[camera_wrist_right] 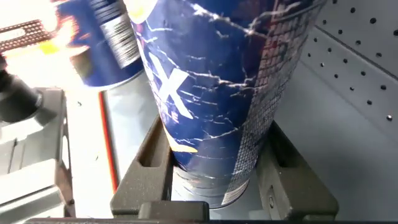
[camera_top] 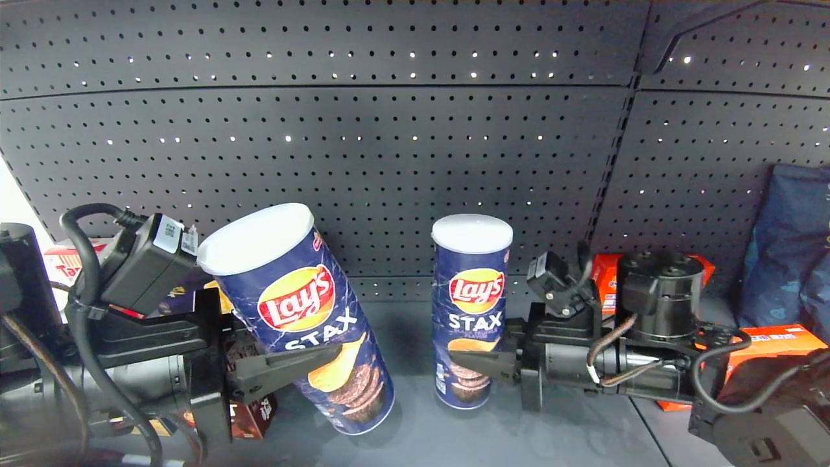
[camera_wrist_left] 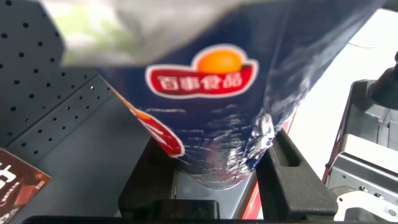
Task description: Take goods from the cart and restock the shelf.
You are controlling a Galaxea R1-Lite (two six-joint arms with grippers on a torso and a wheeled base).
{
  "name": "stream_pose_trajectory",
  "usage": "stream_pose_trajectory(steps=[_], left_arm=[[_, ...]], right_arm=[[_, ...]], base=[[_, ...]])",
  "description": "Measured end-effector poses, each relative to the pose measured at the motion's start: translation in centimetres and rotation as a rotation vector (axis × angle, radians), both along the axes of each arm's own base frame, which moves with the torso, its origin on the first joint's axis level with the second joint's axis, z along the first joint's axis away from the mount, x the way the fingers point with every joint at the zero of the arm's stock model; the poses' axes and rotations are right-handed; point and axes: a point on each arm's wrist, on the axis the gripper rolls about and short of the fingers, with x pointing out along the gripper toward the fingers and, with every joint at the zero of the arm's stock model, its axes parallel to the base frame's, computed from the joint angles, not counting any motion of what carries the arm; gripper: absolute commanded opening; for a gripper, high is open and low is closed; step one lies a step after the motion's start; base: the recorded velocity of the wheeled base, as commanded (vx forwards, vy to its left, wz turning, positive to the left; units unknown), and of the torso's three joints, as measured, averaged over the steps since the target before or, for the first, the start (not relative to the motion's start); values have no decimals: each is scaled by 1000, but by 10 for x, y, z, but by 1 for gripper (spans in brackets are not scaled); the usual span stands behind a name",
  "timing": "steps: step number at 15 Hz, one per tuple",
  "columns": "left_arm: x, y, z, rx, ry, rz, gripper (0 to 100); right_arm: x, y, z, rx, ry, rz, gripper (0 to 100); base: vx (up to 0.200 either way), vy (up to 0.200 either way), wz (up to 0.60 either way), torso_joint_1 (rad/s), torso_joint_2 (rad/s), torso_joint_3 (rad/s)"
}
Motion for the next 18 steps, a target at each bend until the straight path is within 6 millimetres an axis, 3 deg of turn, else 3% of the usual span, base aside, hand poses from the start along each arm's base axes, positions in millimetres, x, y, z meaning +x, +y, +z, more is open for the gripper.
stream_pose_trajectory(steps=[5, 17, 18], left_arm=[[0, 0, 0, 1, 2, 4, 0], [1, 2, 0, 1, 2, 15, 0], [1, 2, 0, 1, 2, 15, 0]], right_arm=[[-26, -11, -19, -1, 27, 18, 0], [-24, -1, -38, -21, 56, 43, 0], [-23, 0, -39, -19, 53, 43, 100]], base=[[0, 0, 0, 0, 0, 0], [0, 0, 0, 0, 0, 0], [0, 0, 0, 0, 0, 0]])
